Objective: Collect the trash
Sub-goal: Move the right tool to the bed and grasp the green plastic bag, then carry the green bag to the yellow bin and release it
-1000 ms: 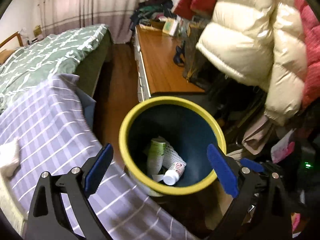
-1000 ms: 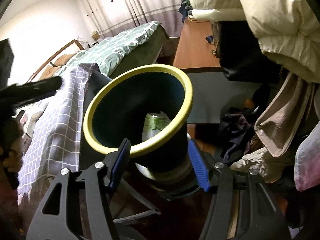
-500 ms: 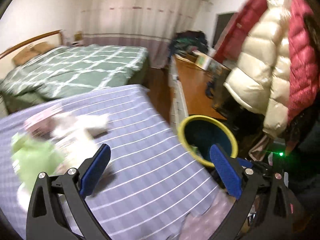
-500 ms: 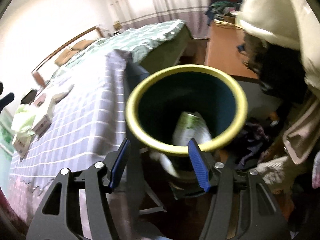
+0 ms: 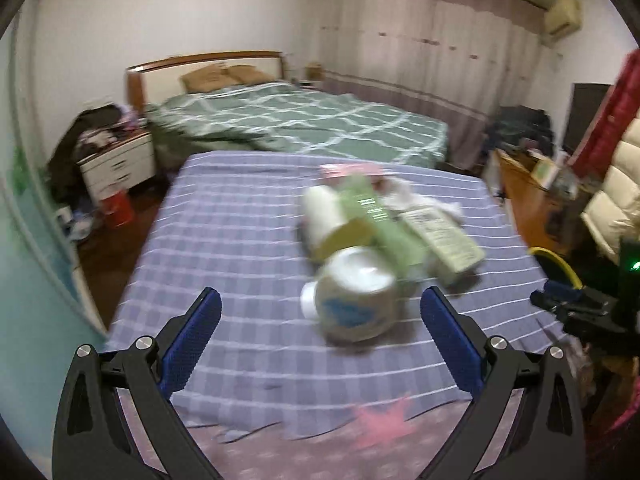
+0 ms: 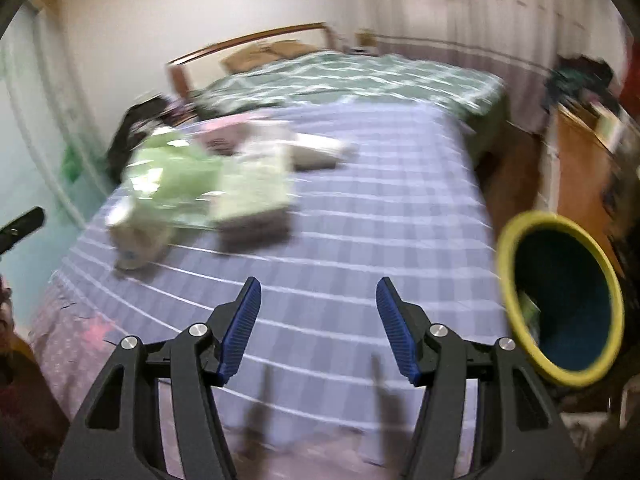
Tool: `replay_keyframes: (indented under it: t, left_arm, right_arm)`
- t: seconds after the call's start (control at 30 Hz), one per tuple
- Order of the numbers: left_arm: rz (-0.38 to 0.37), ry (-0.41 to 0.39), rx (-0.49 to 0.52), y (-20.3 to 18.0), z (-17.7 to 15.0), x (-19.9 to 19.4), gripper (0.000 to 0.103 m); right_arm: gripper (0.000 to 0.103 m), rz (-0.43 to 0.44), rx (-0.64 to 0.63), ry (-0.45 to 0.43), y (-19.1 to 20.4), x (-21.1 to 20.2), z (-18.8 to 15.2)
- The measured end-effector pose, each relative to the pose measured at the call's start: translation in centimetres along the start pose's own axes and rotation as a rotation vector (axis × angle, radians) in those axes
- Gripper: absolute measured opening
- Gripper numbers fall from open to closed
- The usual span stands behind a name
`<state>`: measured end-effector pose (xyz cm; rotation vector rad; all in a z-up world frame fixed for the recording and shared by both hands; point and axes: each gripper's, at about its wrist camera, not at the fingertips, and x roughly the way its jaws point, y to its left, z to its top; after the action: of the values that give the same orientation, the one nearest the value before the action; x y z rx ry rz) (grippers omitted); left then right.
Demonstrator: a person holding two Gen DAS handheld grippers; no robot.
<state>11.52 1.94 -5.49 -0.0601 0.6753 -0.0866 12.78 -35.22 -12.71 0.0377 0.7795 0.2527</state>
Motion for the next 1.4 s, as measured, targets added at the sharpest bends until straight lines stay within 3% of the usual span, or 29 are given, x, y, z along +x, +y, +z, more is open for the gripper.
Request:
replay_keyframes:
  t: [0.23, 0.43, 0.57, 0.83, 1.0, 1.17, 1.4]
  left_arm:
    - [0.029, -0.017, -0.052, 3.8, -0.9, -0.4, 0.098]
    - [0.041, -0.030, -0.033, 3.2, -1.0, -0.5, 0.098]
    - [0.050, -0.028, -0.037, 3.4, -1.2, -0.2, 0.098]
    - [0.055, -0.019, -0.066, 4.4, -2.0, 0.3, 0.098]
    - [0.046, -0.016, -0.071, 4.4, -2.3, 0.6, 0.098]
    - [0.042, -0.012, -0.069, 3.9, -2.4, 0.8, 0.098]
    - [0.032, -0.006, -0.058, 3.4, -2.4, 1.2, 0.098]
  right_arm:
    - [0.057, 0.125, -0.182, -0.018, 9.3, 2.2, 3.9]
    - [0.055, 0.144, -0.237, -0.043, 13.5, 3.4, 6.7]
    - [0.052, 0.118, -0.255, 0.000, 15.4, 6.3, 7.8]
    - [0.044, 0.056, -0.267, 0.056, 16.1, 10.2, 8.1]
    - [0.020, 0.079, -0.260, 0.058, 15.7, 9.9, 7.9]
    - [0.009, 0.135, -0.249, 0.017, 16.0, 7.9, 7.6]
    - [0.007, 0.277, -0.192, -0.062, 15.1, 2.8, 8.3]
